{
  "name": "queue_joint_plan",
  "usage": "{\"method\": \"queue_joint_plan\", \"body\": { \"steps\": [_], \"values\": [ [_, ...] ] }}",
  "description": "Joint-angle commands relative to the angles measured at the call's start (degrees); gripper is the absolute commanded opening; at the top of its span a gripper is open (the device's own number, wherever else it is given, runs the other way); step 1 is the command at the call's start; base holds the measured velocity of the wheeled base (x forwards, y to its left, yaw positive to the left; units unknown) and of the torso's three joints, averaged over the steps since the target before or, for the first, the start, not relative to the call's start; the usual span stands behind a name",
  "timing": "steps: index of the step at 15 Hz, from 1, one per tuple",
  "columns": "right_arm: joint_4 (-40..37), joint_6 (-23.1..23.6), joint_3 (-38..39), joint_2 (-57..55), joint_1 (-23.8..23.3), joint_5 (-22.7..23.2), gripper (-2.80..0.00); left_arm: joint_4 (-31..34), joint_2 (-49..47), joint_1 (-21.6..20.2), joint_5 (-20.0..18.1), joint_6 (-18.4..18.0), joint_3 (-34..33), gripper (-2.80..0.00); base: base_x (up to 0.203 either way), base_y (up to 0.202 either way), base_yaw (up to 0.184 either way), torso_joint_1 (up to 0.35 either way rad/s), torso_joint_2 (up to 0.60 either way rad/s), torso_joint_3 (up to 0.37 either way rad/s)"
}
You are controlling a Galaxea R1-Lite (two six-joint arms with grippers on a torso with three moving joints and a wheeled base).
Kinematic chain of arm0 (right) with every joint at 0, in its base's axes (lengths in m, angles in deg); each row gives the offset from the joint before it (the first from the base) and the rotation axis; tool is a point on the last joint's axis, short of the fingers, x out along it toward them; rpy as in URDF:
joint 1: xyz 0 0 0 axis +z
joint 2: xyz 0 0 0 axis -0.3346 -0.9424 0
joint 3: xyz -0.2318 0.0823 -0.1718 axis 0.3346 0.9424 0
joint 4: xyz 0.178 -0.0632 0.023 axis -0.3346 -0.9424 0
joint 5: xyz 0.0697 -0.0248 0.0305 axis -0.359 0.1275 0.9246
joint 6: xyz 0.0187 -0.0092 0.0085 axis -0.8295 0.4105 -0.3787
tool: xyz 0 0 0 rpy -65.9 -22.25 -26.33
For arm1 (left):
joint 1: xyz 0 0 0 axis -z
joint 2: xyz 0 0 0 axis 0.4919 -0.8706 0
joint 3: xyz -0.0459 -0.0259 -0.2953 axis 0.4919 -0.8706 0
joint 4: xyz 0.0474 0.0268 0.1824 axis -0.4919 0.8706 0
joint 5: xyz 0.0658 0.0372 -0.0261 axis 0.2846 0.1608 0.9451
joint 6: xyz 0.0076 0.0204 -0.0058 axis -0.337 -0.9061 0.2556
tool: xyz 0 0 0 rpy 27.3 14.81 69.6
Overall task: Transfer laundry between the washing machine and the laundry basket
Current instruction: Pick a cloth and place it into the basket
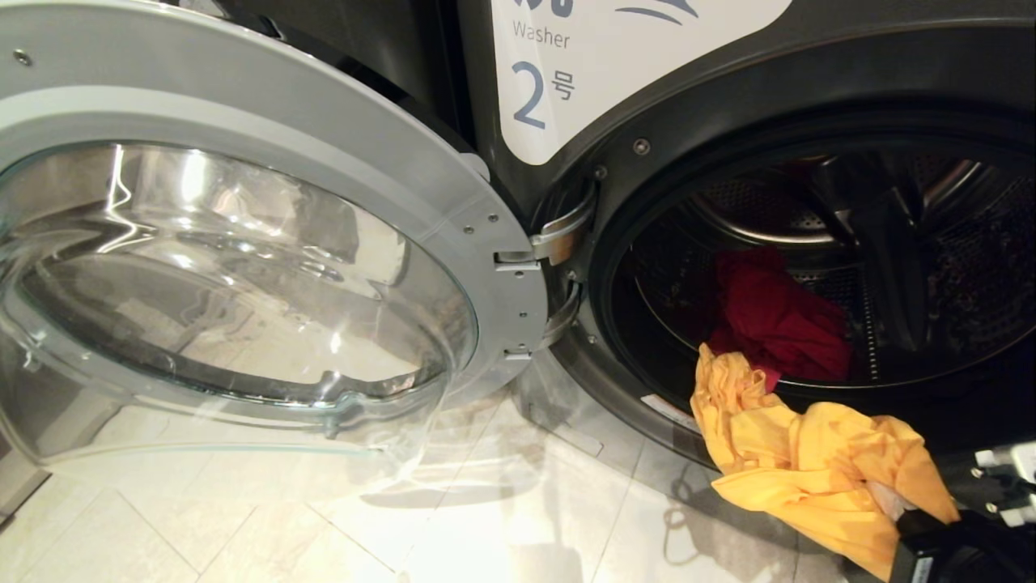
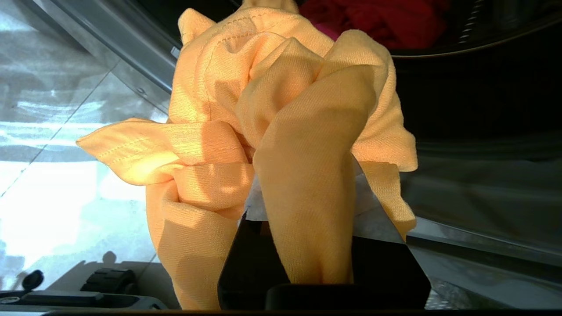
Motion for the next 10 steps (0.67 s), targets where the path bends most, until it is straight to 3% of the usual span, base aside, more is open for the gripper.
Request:
{"method": "queue_joint_plan", "body": {
  "steps": [1, 5, 10],
  "values": [
    [-1.31, 2.43, 1.58, 9.81, -0.21, -0.48, -2.80, -0.05, -0.09, -0.02, 0.01, 0.03, -2.29, -2.80, 0.000, 0.000, 0.000, 0.000, 0.00, 0.000],
    [6.35, 11.61, 1.75, 12.74, -3.28, 0.06, -2.80, -0.05, -0.09, -0.02, 0.03, 0.09, -2.29, -2.80, -0.001, -0.002, -0.020, 0.001, 0.00, 0.000],
    [6.56, 12.10, 1.23, 12.52, -7.97, 1.98, -2.80, -0.05, -0.09, -0.02, -0.01, 0.09, -2.29, -2.80, -0.002, 0.006, -0.167, 0.002, 0.00, 0.001]
  ]
}}
